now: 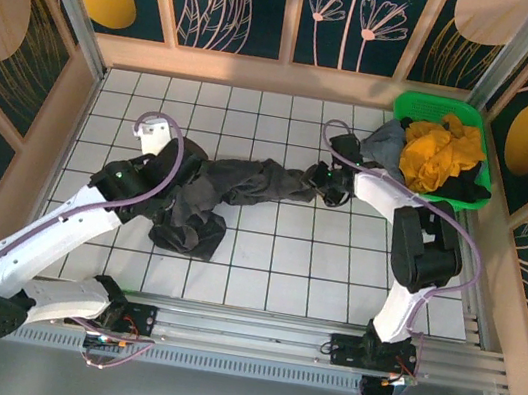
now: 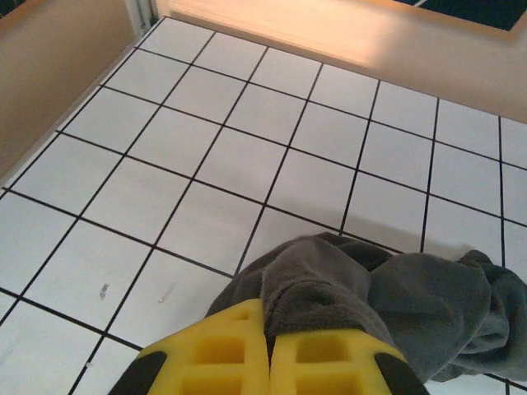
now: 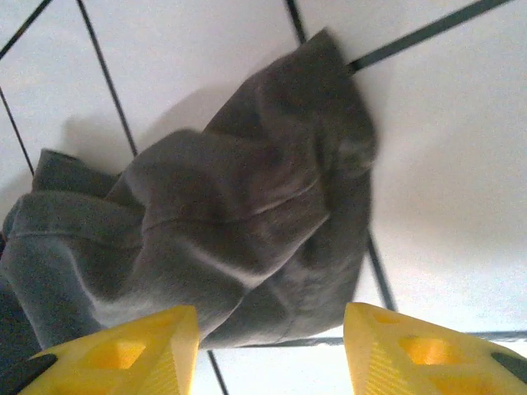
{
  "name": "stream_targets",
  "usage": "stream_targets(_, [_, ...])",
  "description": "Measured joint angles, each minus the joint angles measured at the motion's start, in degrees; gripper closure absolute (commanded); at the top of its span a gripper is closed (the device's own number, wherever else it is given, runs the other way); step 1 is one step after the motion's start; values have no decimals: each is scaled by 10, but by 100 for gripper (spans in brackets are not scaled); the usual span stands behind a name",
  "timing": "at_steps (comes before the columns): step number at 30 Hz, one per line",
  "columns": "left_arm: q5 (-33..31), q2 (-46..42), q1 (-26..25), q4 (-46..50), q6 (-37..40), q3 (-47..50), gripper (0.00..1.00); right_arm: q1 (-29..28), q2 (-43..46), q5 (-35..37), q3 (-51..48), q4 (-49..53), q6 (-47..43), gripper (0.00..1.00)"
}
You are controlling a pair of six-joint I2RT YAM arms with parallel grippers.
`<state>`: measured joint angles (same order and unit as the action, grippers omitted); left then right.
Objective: Fold and stack the t-shirts
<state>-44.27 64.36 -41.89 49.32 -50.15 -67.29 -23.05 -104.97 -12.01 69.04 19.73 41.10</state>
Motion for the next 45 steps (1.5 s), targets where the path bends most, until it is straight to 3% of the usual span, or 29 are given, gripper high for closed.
stream_targets(11, [-29,-17,1,45,-47,3,100,-24,-22,4,-2,-25,67,48])
stream_targets(16, [-74,-42,5,72,-86,-54,100,-25,-48,3,34,-30,97,45])
stream_targets(21, [-131,-114,5,49,-97,-75,100,-33,-49,-1,43,-44,142,37])
stream_targets(27, [-163,-163,7,5,-95,-56,100,-52,-80,-27,52,-65,200,37])
stream_targets(29, [-167,-160,7,2,-95,-52,100,-54,-103,-37,54,-73,214,44])
stream_targets(32, [-174,-154,7,-3,-91,-48,100,-52,-117,-58,70,-88,236,81])
stream_targets(35, [-177,-148,7,-15,-83,-47,100,-52,-135,-68,72,-92,253,100])
stream_targets(41, [-175,-128,8,-32,-78,-46,100,-50,-136,-59,82,-78,254,100])
stream_targets(45, [-144,-109,38,-57,-65,-45,100,-29,-125,-41,106,-57,229,100])
